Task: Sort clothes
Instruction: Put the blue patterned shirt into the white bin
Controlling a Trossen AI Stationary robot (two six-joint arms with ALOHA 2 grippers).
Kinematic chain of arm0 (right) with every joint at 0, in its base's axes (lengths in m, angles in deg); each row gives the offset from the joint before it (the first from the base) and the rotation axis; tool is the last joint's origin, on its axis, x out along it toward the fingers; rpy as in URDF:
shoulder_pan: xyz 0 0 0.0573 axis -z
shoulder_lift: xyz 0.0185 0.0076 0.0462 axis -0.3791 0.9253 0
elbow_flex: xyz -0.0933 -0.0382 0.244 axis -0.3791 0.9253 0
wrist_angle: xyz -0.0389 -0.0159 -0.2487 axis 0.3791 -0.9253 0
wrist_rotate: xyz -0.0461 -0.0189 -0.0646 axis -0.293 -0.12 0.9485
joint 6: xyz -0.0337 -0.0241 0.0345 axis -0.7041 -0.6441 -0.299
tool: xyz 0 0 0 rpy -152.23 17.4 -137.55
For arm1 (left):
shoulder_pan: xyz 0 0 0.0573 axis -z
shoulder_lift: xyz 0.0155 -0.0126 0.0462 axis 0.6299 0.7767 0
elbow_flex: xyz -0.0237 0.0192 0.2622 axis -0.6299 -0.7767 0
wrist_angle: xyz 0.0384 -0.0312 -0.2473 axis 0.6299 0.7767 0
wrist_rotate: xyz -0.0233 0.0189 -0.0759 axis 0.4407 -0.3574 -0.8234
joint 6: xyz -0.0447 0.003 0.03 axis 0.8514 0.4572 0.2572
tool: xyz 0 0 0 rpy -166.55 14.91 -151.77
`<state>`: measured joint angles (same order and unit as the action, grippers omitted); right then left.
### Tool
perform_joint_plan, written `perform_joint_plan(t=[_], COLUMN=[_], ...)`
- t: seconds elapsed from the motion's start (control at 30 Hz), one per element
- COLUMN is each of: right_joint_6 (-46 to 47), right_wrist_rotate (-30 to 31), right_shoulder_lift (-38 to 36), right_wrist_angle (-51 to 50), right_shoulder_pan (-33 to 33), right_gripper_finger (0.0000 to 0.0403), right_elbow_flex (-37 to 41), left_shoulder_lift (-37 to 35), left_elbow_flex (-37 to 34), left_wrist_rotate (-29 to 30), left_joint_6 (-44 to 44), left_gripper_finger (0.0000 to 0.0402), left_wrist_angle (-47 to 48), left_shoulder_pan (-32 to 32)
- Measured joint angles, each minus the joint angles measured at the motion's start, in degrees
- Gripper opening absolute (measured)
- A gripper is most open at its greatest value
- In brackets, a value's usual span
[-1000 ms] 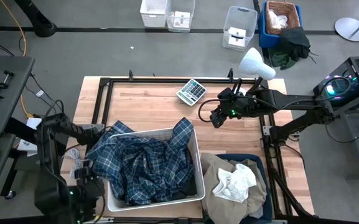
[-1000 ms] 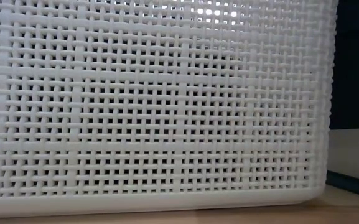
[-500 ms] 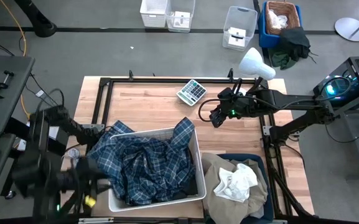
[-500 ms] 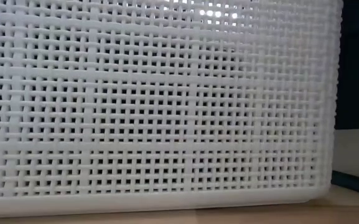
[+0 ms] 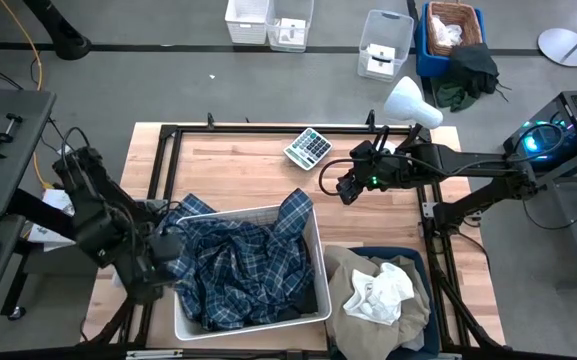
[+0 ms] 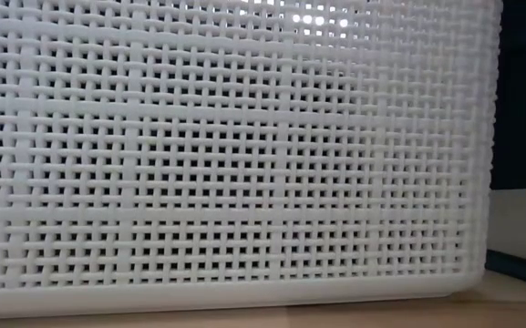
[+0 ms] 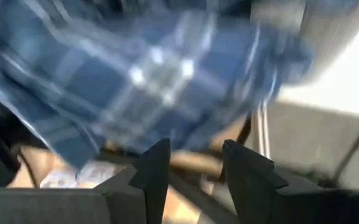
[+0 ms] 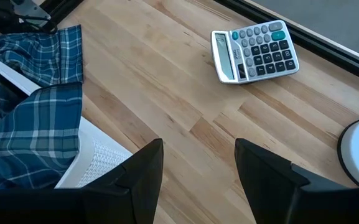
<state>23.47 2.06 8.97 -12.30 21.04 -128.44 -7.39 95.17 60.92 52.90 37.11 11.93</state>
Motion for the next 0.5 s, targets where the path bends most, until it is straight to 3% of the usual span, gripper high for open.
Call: perform_joint_plan(t=[0.1,0.17,0.3,0.5], right_joint_6=[0.0,0.0,0.0,0.0], right_wrist_rotate=[0.01,0.0,0.0,0.01], right_shoulder_lift=[0.0,0.0,0.02,0.02], right_wrist_angle=[-0.01,-0.02,-0.02,-0.04], right_shoulder_pan=[0.0,0.01,0.0,0.09], right_gripper_finger=[0.0195,0.0195,0.0195,0.0195], right_elbow_flex=[0.0,0.0,0.0,0.01], left_shoulder_lift=[-0.49,-0.63,-0.22,-0.15], left_elbow_flex=[-2.85,-5.1,-9.92,-11.78], left_wrist_rotate=[-5.7,-6.21,-3.47,3.58], left_joint_6=[-2.69,-3.15,-1.06,9.3], left_gripper_finger=[0.0134,0.0133,0.0133,0.0137], left_wrist_angle=[-0.15,-0.07,-0.02,-0.79], left_shoulder_pan=[2.0,4.36,7.77,12.12])
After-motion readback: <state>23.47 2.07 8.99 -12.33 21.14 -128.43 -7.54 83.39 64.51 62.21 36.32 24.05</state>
